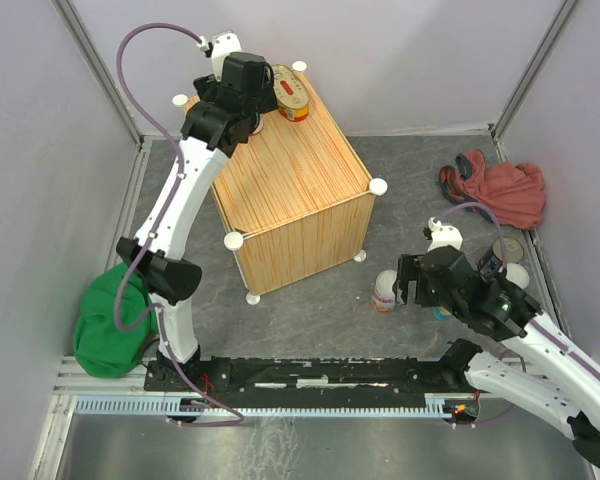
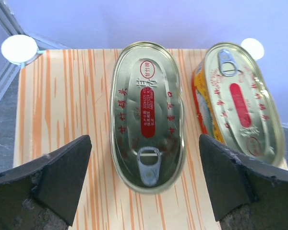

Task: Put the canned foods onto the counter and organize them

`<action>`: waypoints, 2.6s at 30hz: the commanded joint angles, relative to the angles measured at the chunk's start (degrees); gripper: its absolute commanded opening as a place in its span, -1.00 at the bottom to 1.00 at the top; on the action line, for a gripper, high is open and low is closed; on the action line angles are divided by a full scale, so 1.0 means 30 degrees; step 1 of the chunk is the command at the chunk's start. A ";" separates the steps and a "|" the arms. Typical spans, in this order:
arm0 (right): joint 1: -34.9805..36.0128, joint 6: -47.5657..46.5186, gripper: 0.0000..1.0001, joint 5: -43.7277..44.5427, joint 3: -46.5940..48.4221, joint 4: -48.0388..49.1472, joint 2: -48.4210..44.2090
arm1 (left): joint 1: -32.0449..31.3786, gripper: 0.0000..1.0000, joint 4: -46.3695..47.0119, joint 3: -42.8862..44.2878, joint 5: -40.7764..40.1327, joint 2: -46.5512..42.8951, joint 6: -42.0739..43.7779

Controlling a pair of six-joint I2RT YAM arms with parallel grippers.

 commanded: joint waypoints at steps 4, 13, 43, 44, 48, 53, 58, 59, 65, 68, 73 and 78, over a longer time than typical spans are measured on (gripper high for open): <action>-0.0036 -0.0311 0.89 0.0010 0.0504 0.1089 0.0515 | -0.1352 0.99 0.1820 -0.0795 -0.1702 -0.2751 -0.0278; -0.0031 -0.0292 0.90 -0.0157 0.0017 0.1792 0.1209 | -0.4640 0.99 0.3956 -0.3685 -0.4339 -0.5584 0.0401; 0.0168 0.0419 0.97 -0.0332 -0.1684 0.4531 0.4105 | -1.4278 0.99 0.2510 -1.0456 -0.8290 -1.0054 -0.2767; 0.0170 0.0442 0.97 -0.0278 -0.1760 0.4690 0.4163 | -1.4417 0.99 0.2458 -1.0589 -0.8295 -1.0125 -0.2905; 0.0203 0.0634 0.93 -0.0122 -0.2235 0.5331 0.4391 | -1.4998 0.99 0.2090 -1.1313 -0.8200 -1.0527 -0.3417; 0.0285 0.0805 0.87 0.0098 -0.2658 0.5959 0.4666 | -1.5529 1.00 0.1439 -1.2400 -0.8236 -1.1312 -0.4175; 0.0316 0.0842 0.78 0.0287 -0.2943 0.6456 0.5175 | -1.5924 1.00 0.0711 -1.3387 -0.8281 -1.1982 -0.5260; 0.0344 0.0869 0.75 0.0342 -0.3016 0.6565 0.5194 | -1.6003 1.00 0.0666 -1.3592 -0.8293 -1.2123 -0.5374; 0.0430 0.1055 0.58 0.0656 -0.3363 0.7005 0.5261 | -1.6351 0.98 0.0263 -1.4663 -0.8325 -1.2863 -0.6249; 0.0493 0.1014 0.31 0.0824 -0.3414 0.7054 0.4960 | -1.6533 0.97 0.0058 -1.5133 -0.8296 -1.3158 -0.6579; 0.0521 0.0859 -0.33 0.0816 -0.3260 0.6565 0.4482 | -1.6861 0.95 -0.0466 -1.5585 -0.8467 -1.3328 -0.7157; 0.0659 0.0760 -0.63 0.0741 -0.2657 0.5787 0.3726 | -1.7181 0.92 -0.0473 -1.6223 -0.8599 -1.3752 -0.7564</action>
